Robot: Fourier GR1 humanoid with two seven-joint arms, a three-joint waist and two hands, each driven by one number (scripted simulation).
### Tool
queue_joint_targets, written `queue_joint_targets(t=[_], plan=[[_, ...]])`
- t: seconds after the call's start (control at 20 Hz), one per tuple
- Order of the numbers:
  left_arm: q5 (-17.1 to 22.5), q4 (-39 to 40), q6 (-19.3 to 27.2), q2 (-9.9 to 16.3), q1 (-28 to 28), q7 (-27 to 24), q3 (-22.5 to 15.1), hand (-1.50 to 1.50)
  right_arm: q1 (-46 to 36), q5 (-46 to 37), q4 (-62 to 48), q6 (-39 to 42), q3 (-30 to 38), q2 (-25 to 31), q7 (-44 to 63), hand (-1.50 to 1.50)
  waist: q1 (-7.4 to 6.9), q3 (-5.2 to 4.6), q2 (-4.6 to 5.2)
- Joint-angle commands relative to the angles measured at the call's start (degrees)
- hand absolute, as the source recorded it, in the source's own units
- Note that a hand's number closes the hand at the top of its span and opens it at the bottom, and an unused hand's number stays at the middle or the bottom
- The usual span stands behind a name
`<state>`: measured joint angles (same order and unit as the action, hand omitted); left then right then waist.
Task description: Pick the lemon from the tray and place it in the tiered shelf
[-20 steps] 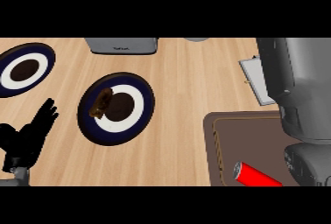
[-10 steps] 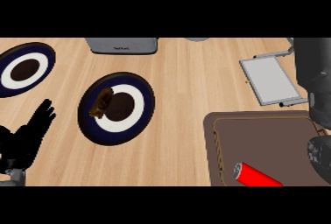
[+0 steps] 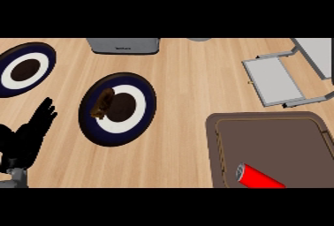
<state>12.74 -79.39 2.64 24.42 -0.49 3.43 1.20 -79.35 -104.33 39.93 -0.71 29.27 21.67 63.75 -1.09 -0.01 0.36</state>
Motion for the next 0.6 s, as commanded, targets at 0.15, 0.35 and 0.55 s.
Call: queue_joint_targets(t=[0.15, 0.35, 0.55], plan=[[-0.7, 2.9, -0.7, -0.5, -0.5, -1.8, 1.1, 0.00, 3.7, 2.5, 1.4, -5.7, 3.8, 2.4, 3.4, 1.50, 0.61, 0.00, -0.04], [-0.5, -1.3, -1.0, 0.0, 0.3, 1.5, 0.8, 0.00, 5.5, 2.3, 0.2, -5.3, 5.1, 3.0, 4.7, 1.50, 0.16, 0.03, -0.10], [-1.0, 0.6, -1.0, -1.3, 1.9, -2.3, 1.1, 0.00, 11.2, 1.8, 2.5, -13.4, 7.9, 2.5, 7.1, -1.50, 0.01, 0.02, 0.04]])
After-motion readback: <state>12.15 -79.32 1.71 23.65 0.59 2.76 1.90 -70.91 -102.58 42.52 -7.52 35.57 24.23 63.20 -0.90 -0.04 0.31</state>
